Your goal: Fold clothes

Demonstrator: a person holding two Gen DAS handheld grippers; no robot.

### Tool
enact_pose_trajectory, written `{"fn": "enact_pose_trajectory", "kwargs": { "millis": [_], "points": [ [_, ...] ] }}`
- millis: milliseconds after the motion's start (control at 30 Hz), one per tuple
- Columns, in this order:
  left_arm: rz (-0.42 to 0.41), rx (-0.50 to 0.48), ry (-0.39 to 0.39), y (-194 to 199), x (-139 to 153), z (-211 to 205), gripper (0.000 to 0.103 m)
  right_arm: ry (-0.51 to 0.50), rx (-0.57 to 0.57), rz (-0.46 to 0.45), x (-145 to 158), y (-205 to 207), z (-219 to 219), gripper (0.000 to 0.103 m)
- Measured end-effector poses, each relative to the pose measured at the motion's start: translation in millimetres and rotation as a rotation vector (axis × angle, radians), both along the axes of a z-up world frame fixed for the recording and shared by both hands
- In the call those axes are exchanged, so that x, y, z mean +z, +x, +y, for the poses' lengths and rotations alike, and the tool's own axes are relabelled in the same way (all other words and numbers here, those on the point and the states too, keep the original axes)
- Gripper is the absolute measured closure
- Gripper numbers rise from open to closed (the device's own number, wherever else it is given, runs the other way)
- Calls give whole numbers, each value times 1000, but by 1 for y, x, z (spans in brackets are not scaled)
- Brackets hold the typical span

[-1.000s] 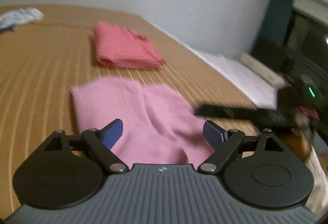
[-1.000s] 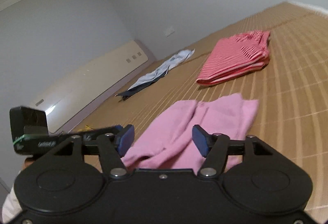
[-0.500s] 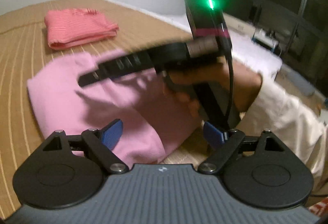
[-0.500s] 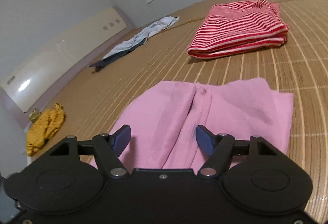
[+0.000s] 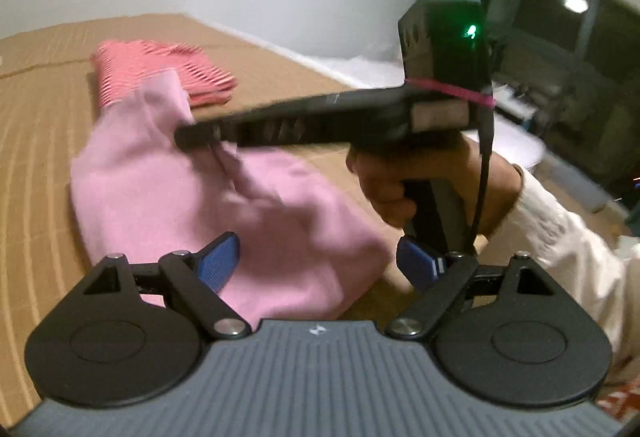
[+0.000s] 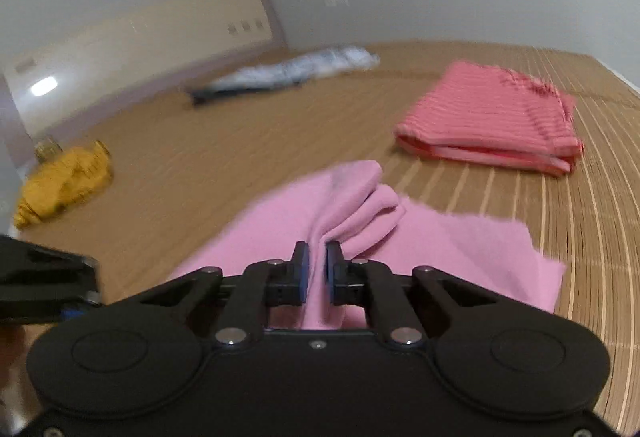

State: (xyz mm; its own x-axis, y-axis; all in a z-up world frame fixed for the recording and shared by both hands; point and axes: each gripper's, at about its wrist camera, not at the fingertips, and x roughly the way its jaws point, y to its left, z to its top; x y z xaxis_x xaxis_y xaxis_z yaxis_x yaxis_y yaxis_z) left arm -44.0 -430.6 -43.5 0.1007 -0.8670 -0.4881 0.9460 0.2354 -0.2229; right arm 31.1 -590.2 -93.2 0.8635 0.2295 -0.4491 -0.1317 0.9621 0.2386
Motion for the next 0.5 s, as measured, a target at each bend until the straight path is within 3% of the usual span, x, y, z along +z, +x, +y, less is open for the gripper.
{"fn": "enact_pose_trajectory", "kwargs": {
  "millis": [133,233,367,500],
  "points": [
    [-5,-95,-87,-9,8,3,14,58,-8,-121,34,-27,-15,94],
    [-12,-117,-94,-10,9,2,14,3,-46,-152,56,-45,-25,94],
    [-11,-74,-13,-8,3,-7,14,-69,-125,-100,59,-53,-45,93],
    [-27,-35,88,-1,-7,-20,14,-71,-160,38,19,-34,-64,93]
  ]
}}
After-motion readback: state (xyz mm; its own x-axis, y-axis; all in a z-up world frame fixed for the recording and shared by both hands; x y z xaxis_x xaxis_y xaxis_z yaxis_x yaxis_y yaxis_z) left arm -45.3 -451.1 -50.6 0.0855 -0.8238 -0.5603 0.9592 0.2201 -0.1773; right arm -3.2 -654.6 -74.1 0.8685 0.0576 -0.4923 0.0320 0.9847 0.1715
